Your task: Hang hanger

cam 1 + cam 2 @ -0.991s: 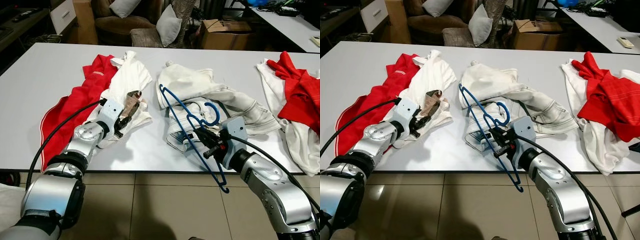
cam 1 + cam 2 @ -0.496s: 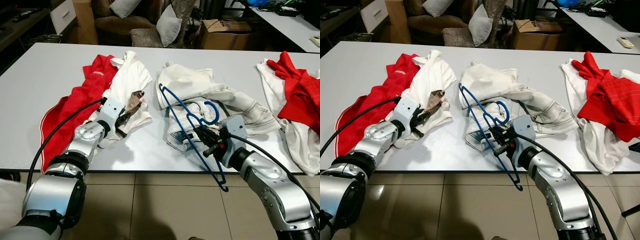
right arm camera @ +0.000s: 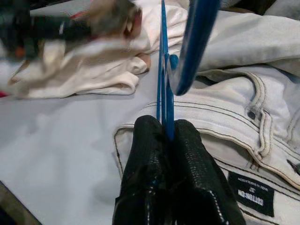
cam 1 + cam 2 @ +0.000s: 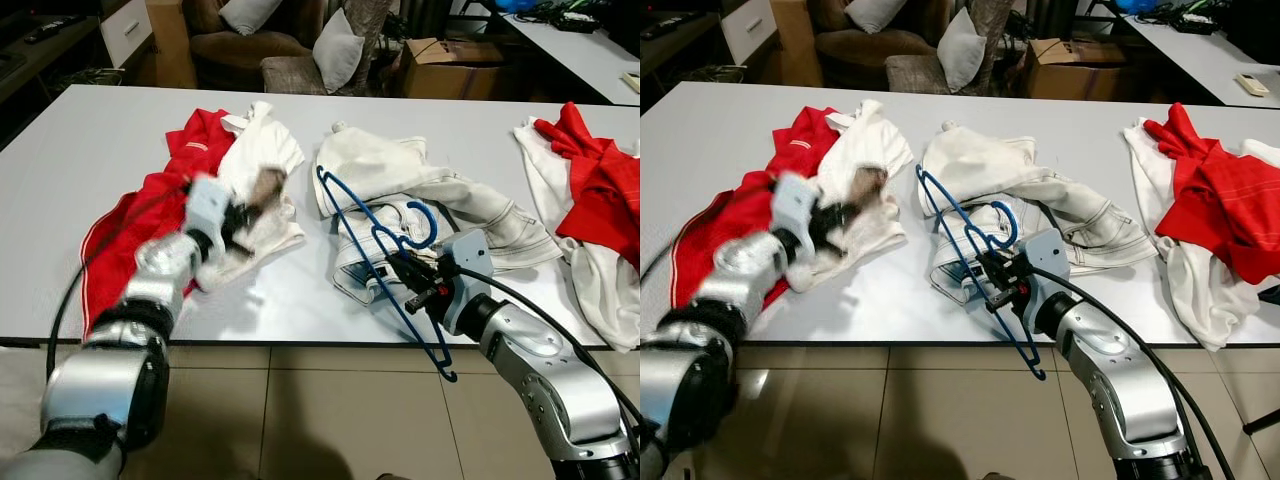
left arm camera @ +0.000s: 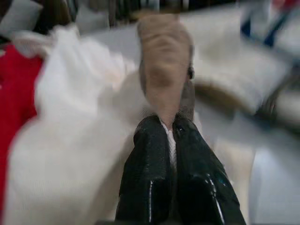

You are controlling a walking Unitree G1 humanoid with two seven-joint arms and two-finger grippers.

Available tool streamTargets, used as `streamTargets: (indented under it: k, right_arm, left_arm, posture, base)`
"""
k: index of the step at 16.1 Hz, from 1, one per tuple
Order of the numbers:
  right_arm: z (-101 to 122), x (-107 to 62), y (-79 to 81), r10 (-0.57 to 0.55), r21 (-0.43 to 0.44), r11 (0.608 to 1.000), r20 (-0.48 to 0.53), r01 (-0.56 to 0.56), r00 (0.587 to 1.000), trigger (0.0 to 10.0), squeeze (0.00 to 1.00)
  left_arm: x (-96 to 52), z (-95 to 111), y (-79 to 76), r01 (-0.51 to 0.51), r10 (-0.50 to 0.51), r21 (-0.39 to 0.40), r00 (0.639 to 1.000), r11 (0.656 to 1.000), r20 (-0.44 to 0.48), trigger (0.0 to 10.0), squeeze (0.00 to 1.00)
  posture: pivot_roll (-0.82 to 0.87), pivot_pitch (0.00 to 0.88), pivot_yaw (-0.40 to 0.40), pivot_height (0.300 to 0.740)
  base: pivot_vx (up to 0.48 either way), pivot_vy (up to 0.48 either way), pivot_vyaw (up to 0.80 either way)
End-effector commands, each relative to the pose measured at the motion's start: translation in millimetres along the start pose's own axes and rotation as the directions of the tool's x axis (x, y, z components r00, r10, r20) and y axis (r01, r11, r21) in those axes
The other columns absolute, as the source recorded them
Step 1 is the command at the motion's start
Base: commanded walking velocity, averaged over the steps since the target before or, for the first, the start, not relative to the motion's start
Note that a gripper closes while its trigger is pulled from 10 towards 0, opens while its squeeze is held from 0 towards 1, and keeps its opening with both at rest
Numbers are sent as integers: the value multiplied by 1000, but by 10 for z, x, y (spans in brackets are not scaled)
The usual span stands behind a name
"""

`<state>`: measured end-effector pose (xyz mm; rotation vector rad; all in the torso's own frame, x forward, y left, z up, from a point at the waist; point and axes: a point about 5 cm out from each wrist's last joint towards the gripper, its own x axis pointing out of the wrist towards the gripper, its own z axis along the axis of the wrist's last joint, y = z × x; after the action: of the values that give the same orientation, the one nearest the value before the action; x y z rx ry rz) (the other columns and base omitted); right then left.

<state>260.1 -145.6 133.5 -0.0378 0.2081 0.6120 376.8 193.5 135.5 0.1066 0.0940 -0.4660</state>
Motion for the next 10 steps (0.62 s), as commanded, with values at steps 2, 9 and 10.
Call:
streamTargets:
  k: [2, 9, 10]
  right_arm:
    - [49, -28, 27, 64, 8, 998, 44, -64, 997, 10000, 0]
    - [347, -210, 45, 176, 173, 956, 306, -237, 936, 10000, 0]
    - [402, -259, 71, 211, 186, 939, 350, -289, 913, 10000, 0]
  left_arm:
    - [48, 445, 104, 52, -46, -35, 986, 998, 160, 0, 0]
    - [-112, 817, 156, 237, -174, -117, 902, 964, 394, 0, 0]
    - [-142, 861, 146, 274, -178, -162, 877, 948, 445, 0, 0]
  posture:
    - [-77, 0, 7, 740]
    - [-63, 0, -5, 740]
    - [-63, 0, -8, 740]
  base:
    - [0, 0, 0]
    - [0, 0, 0]
    - [0, 0, 0]
